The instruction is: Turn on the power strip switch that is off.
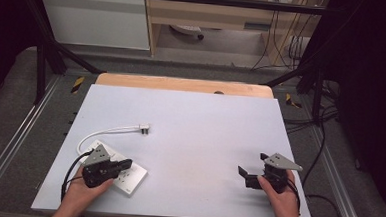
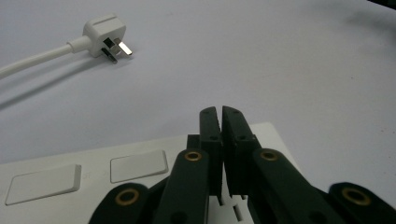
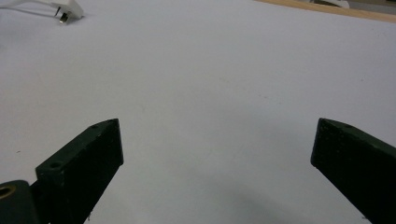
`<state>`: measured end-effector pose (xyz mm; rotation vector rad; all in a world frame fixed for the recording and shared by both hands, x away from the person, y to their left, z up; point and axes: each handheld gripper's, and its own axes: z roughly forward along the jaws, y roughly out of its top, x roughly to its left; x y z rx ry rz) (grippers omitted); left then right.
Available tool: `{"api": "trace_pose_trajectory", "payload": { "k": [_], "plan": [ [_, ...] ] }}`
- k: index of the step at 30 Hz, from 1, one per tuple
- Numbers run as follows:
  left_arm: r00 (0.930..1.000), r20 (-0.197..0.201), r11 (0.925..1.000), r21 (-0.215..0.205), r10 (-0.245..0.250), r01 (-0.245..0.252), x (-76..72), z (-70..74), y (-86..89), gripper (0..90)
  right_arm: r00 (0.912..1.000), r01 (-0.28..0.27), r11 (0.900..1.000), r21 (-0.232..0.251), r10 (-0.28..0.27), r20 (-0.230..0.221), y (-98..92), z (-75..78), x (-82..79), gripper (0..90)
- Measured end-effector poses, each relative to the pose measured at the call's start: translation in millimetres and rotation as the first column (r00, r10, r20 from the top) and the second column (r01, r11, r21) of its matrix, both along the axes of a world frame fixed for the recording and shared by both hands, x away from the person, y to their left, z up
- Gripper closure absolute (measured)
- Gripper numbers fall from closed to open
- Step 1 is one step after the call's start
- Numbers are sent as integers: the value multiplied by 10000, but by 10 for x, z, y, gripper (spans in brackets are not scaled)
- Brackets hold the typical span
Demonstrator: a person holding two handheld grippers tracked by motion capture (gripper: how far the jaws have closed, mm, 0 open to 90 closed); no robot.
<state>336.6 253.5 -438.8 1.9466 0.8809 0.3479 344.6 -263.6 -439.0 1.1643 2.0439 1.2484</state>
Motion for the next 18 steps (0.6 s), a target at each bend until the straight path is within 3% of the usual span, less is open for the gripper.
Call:
{"api": "trace_pose_trajectory", "payload": {
  "k": [18],
  "plan": [
    [9999, -29, 9996, 252, 100, -99, 31, -27, 10, 900, 10000, -16, 10000, 2, 16, -15, 3, 0, 0, 27]
  ]
}}
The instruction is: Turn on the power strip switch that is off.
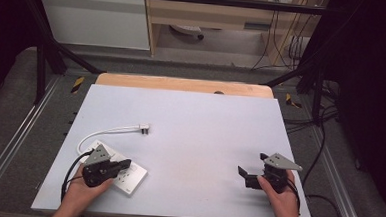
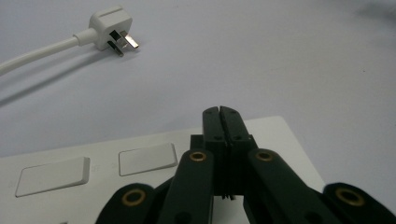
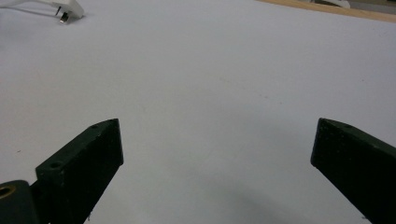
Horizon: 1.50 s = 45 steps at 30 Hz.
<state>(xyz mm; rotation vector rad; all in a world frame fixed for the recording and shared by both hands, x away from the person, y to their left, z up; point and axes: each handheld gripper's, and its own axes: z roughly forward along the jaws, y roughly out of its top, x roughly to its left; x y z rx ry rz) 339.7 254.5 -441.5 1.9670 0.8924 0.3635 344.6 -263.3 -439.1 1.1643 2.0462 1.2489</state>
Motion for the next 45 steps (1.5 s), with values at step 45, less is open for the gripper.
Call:
{"api": "trace_pose_trajectory", "payload": {
  "k": [45],
  "plan": [
    [9997, -207, 9998, -174, -119, 115, 30, -37, 18, 900, 10000, -26, 10000, -54, 26, -8, 4, -3, 1, 27]
  ]
}}
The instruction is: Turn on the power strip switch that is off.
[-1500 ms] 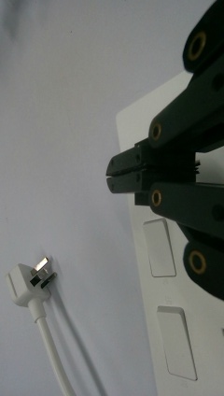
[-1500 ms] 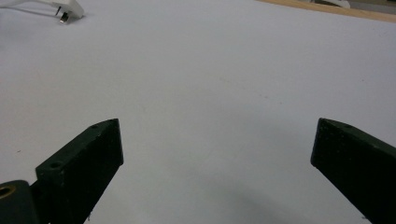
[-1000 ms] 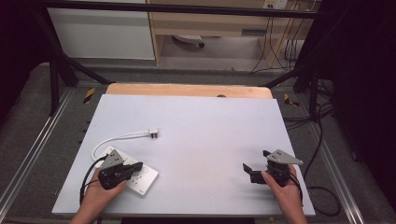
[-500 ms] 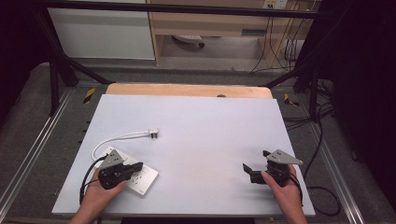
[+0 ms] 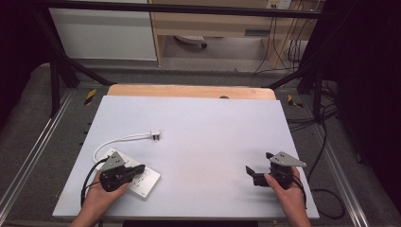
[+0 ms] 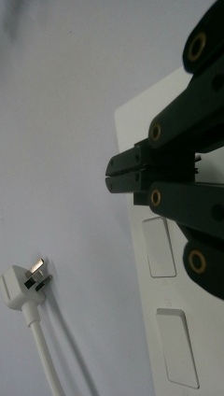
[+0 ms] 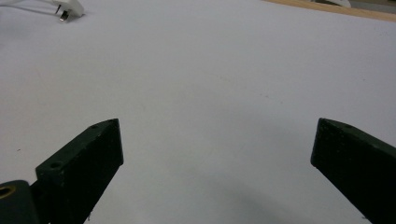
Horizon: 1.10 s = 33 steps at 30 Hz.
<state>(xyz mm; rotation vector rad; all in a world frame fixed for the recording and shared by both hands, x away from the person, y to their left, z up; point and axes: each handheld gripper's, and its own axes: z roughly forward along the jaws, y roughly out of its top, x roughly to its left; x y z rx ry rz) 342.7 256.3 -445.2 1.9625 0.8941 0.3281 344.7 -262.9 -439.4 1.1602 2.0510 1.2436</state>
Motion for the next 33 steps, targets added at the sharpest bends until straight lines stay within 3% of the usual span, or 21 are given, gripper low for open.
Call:
{"api": "trace_pose_trajectory", "payload": {
  "k": [4, 6, 11, 33],
  "plan": [
    [9999, -49, 9997, 183, 148, -147, 5, -5, 13, 900, 10000, -6, 10000, 4, 6, 2, 0, 0, 0, 27],
    [9996, -187, 9998, 9, 216, -216, 19, -13, 57, 900, 10000, -11, 10000, 10, 11, 2, 0, 1, -2, 27],
    [9999, -13, 9997, 171, 147, -147, 10, -10, 36, 900, 10000, -19, 10000, 14, 19, 11, 1, 3, -1, 27],
    [9999, 73, 9999, 50, 152, -153, 5, 3, 28, 900, 10000, -23, 10000, 1, 23, -17, 5, -3, 2, 27]
  ]
}}
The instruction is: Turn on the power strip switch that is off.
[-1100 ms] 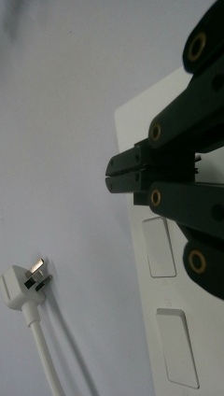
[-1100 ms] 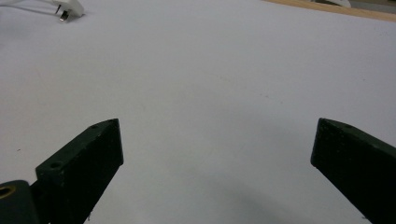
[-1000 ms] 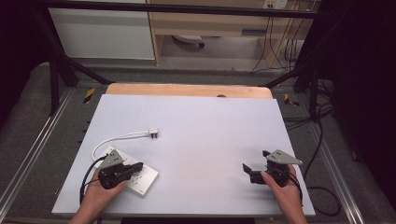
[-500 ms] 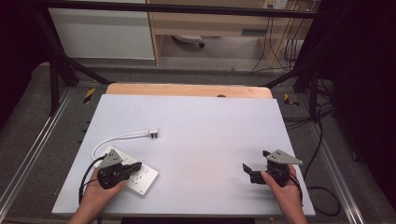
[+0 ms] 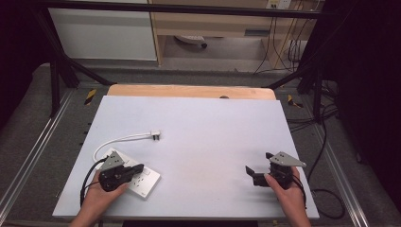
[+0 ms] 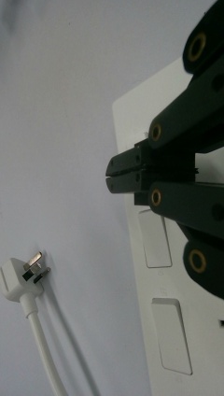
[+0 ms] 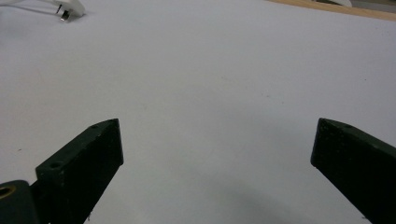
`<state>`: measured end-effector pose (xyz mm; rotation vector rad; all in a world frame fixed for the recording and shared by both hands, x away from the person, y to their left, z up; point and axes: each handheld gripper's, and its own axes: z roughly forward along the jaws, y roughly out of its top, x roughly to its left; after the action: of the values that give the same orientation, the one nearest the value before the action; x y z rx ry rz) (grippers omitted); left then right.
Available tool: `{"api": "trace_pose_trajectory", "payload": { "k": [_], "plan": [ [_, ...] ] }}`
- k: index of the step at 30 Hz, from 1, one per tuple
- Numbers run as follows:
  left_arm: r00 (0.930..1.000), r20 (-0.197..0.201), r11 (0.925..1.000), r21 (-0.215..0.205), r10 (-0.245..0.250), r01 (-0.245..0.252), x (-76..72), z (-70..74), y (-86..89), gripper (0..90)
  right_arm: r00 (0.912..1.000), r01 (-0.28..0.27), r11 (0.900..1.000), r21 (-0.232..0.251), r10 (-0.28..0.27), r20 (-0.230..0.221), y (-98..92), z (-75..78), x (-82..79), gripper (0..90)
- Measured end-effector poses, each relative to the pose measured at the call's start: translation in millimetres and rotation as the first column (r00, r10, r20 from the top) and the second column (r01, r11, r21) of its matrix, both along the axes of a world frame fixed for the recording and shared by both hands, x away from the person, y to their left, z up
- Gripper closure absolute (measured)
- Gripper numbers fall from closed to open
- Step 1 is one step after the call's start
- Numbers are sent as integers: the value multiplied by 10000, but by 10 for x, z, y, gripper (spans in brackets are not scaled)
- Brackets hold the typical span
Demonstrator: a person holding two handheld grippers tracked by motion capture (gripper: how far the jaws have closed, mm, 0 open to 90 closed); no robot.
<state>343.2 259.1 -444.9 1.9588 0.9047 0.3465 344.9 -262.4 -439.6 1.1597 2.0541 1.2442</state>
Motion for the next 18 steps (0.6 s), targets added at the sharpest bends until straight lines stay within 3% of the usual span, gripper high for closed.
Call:
{"api": "trace_pose_trajectory", "payload": {
  "k": [18],
  "plan": [
    [9999, 152, 9991, -427, -1, 8, -7, 24, 6, 900, 10000, 12, 10000, 31, -12, -58, 7, -7, 2, 27]
  ]
}}
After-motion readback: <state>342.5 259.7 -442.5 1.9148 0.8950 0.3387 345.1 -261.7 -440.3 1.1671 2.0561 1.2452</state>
